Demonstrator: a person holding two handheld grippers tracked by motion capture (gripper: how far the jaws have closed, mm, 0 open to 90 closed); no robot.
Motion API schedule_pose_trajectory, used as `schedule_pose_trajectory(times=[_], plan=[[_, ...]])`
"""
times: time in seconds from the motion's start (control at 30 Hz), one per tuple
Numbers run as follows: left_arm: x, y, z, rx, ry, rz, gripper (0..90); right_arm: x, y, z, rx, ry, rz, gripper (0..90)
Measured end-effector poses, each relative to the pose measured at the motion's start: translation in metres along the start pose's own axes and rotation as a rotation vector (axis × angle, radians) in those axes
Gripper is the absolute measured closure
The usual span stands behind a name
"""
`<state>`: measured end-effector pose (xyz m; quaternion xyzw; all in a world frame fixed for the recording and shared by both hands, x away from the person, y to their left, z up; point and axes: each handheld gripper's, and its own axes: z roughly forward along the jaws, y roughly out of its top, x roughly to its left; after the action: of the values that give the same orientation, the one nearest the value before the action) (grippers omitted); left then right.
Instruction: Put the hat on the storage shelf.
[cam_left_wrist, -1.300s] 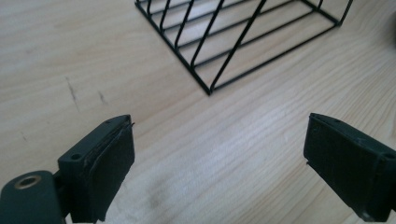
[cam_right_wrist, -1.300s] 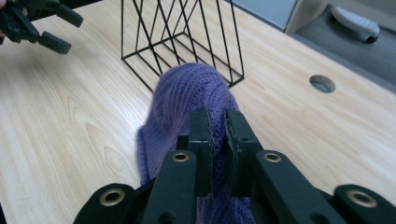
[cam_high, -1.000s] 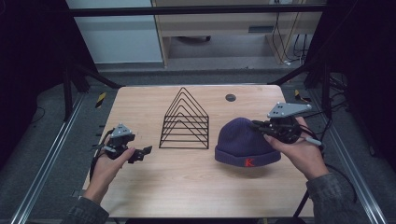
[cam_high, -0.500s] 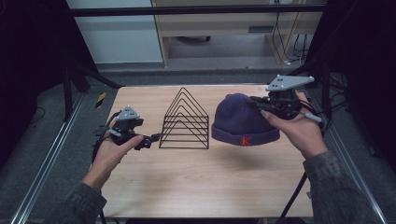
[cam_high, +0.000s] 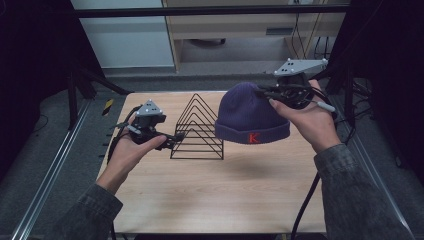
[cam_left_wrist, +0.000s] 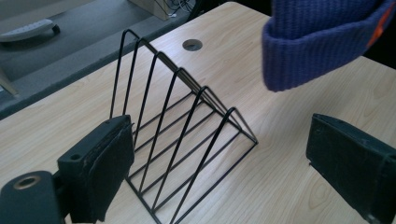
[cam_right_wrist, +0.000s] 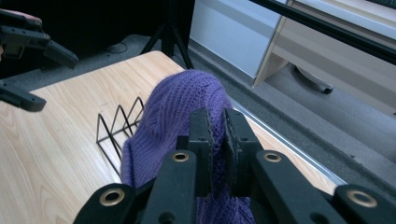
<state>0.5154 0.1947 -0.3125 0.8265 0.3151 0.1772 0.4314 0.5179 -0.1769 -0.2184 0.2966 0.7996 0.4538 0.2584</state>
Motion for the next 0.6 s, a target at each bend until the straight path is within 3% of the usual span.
schedule_pose_trajectory(times=[0.6], plan=[[-0.001,0.015,-0.004,-0.032,-0.007,0.006,6.7,0.007,0.034,0.007,-0.067,0.01,0.01,82.6]])
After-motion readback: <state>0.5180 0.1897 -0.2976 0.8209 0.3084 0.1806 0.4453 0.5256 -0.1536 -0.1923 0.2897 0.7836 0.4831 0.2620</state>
